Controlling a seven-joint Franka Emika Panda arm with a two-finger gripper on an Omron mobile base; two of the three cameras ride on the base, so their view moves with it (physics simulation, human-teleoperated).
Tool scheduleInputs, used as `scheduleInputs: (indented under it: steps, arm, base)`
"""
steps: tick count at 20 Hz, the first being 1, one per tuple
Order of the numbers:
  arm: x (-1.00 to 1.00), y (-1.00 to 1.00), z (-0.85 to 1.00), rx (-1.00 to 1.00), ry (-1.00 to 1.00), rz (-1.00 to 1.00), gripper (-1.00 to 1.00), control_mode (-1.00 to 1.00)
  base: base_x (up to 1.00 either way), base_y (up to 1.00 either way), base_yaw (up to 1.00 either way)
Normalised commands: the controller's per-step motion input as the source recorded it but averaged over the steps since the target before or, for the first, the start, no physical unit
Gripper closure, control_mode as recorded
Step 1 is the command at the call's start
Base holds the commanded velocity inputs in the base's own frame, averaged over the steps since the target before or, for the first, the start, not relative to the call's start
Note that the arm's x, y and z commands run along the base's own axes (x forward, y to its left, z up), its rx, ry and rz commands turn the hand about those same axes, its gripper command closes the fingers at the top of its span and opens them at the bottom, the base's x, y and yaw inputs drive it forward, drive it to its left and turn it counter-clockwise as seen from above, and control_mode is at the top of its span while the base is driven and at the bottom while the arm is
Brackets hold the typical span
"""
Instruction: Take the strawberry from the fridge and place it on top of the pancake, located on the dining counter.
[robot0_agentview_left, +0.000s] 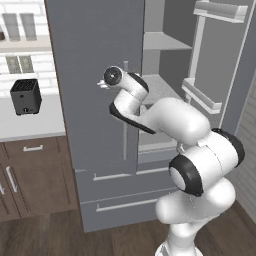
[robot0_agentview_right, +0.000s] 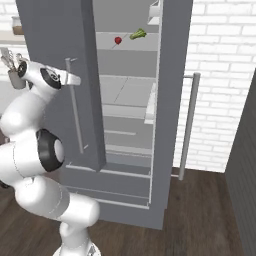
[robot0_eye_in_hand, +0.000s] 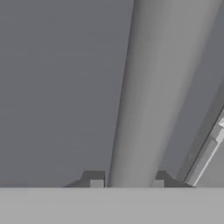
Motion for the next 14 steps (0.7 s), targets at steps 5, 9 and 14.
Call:
scheduleInputs:
  steps: [5,9,14]
  arm:
    - [-0.65,0.85,-0.02,-0.02,0.00,-0.01,1.00,-1.00]
    - [-0.48,0.96,-0.07,-0.06,0.00,0.00,1.00,-1.00]
    - [-0.16,0.91,0.00,-0.05,-0.01,-0.06,-1.00,-1.00]
  base:
    - [0.00,0.00,0.00]
    - [0.00,0.00,0.00]
    - [0.00,0.00,0.00]
